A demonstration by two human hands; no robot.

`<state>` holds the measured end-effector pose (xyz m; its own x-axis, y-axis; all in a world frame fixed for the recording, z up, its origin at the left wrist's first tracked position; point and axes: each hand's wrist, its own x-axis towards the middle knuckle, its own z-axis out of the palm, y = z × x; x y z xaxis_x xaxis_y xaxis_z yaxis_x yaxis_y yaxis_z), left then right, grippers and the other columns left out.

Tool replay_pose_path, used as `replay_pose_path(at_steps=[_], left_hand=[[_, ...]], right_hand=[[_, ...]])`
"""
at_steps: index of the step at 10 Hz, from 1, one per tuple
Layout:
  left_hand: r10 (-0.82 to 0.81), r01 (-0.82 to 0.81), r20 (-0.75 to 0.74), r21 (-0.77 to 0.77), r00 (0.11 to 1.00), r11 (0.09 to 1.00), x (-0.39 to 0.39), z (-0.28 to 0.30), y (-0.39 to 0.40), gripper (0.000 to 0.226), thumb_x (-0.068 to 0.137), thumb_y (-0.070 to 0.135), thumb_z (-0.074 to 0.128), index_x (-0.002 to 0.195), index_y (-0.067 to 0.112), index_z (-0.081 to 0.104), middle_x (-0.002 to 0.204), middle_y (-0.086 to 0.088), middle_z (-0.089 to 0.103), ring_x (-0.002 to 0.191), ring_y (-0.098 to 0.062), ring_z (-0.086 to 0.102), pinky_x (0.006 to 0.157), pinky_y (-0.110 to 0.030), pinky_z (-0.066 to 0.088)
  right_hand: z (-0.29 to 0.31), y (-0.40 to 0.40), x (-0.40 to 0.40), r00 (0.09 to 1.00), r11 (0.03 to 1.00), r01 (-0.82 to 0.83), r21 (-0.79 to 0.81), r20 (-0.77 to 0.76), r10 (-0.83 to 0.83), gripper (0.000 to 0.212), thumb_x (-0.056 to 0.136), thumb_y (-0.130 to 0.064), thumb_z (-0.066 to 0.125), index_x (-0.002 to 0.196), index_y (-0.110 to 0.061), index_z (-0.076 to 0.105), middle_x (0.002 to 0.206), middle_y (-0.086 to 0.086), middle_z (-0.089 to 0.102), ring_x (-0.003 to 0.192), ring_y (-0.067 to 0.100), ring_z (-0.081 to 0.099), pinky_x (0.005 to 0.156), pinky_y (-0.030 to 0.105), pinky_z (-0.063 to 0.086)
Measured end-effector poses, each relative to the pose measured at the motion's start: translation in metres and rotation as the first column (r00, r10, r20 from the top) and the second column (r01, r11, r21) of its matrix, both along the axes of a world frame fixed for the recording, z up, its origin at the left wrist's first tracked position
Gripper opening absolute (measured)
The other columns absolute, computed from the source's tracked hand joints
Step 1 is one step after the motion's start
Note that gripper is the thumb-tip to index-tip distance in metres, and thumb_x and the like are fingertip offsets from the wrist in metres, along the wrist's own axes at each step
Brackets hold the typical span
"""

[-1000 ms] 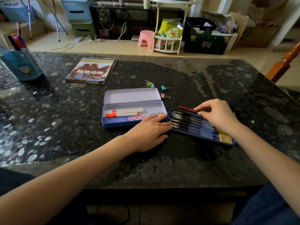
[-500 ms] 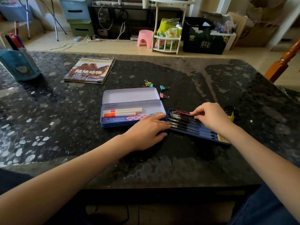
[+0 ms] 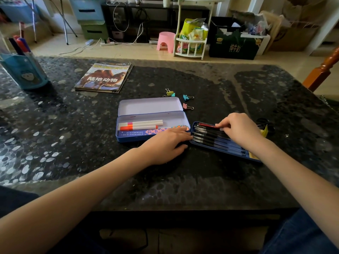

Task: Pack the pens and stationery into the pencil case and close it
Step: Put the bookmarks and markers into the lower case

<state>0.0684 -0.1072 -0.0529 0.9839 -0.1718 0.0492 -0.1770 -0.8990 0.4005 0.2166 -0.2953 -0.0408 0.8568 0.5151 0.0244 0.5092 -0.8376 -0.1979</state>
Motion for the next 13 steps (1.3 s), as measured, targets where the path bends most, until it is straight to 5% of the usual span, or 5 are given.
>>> replay_pose_path(at_steps=[2, 4, 5, 7, 13], left_hand=[[-0.018, 0.017, 0.009, 0.015, 1.0, 1.0, 0.0, -0.003, 0.0, 0.041, 0.095, 0.017, 0.049, 0.136, 0.015, 0.048, 0.144, -0.001, 0.046, 0.142, -0.01, 0.023, 0.115, -0.023, 0.015], [-0.026, 0.026, 0.01, 0.034, 1.0, 0.999, 0.001, -0.004, 0.002, 0.041, 0.095, 0.018, 0.048, 0.136, 0.015, 0.048, 0.144, 0.001, 0.046, 0.143, -0.01, 0.021, 0.115, -0.023, 0.013], [-0.024, 0.023, 0.005, 0.027, 1.0, 0.999, 0.001, -0.005, 0.001, 0.041, 0.095, 0.018, 0.048, 0.136, 0.016, 0.048, 0.144, 0.001, 0.046, 0.143, -0.009, 0.021, 0.116, -0.026, 0.017], [-0.026, 0.026, 0.013, 0.025, 1.0, 0.999, 0.001, -0.004, 0.002, 0.041, 0.095, 0.017, 0.048, 0.136, 0.016, 0.048, 0.144, 0.0, 0.046, 0.143, -0.009, 0.021, 0.115, -0.024, 0.015], [-0.026, 0.026, 0.022, 0.02, 0.999, 0.999, 0.001, -0.005, 0.001, 0.04, 0.095, 0.016, 0.048, 0.135, 0.016, 0.049, 0.143, 0.002, 0.047, 0.142, -0.009, 0.022, 0.114, -0.023, 0.016]], right_hand=[[0.0, -0.001, -0.001, 1.0, 1.0, -0.009, -0.03, -0.002, 0.009, 0.022, 0.093, -0.024, 0.056, 0.108, -0.033, 0.07, 0.106, -0.003, 0.067, 0.09, 0.02, 0.061, 0.075, 0.036, 0.054], [0.0, 0.02, 0.007, 0.97, 0.926, 0.122, -0.356, -0.157, -0.188, 0.044, 0.096, -0.047, 0.041, 0.119, -0.012, 0.051, 0.116, 0.013, 0.059, 0.106, 0.031, 0.057, 0.079, 0.037, 0.041], [-0.002, 0.006, -0.001, 0.999, 0.942, 0.04, -0.333, -0.02, -0.05, 0.033, 0.1, -0.033, 0.037, 0.126, -0.016, 0.05, 0.118, 0.008, 0.057, 0.104, 0.028, 0.058, 0.069, 0.033, 0.039], [-0.003, -0.001, -0.01, 0.987, 0.964, -0.138, -0.229, 0.044, 0.152, 0.056, 0.095, -0.002, 0.036, 0.133, -0.042, 0.047, 0.119, -0.002, 0.049, 0.11, 0.02, 0.048, 0.075, 0.032, 0.042], [-0.006, -0.002, -0.012, 0.977, 0.977, -0.212, 0.035, 0.019, 0.211, 0.042, 0.094, -0.013, 0.04, 0.124, -0.034, 0.061, 0.114, -0.001, 0.058, 0.103, 0.021, 0.055, 0.077, 0.036, 0.049]])
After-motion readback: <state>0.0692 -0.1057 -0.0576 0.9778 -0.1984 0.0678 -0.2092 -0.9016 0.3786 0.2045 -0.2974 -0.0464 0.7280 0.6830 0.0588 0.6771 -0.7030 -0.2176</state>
